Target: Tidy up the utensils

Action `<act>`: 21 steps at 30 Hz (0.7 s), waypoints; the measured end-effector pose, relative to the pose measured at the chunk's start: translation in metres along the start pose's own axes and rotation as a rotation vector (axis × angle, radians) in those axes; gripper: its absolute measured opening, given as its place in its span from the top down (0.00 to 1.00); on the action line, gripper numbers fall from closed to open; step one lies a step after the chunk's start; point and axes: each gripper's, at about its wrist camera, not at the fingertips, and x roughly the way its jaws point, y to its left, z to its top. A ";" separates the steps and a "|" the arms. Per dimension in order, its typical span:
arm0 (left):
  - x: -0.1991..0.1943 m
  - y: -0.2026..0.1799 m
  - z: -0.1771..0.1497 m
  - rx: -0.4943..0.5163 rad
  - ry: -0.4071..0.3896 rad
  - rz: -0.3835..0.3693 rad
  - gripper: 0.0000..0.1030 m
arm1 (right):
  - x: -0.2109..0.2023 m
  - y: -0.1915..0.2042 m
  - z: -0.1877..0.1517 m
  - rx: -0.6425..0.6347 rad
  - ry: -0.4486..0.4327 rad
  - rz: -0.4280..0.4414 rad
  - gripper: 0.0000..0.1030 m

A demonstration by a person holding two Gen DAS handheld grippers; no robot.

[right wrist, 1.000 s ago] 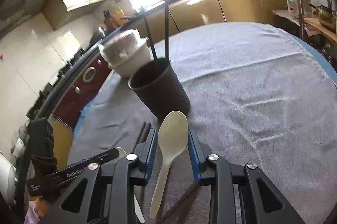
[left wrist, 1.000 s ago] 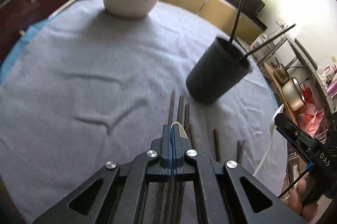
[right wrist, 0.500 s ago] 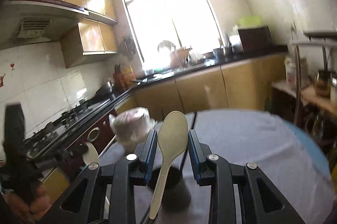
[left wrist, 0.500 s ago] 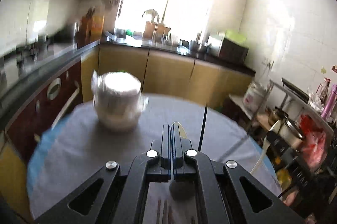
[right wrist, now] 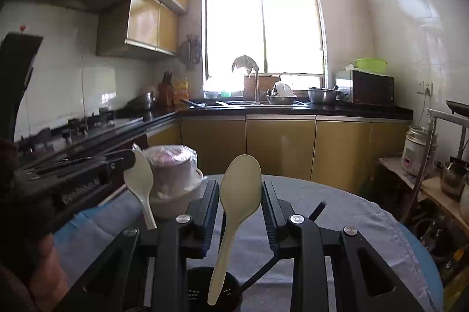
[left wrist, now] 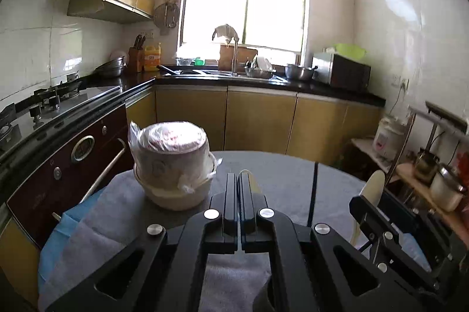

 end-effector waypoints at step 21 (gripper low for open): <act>-0.034 0.053 -0.038 -0.060 0.153 -0.133 0.70 | -0.017 -0.023 -0.041 0.111 0.139 0.100 0.50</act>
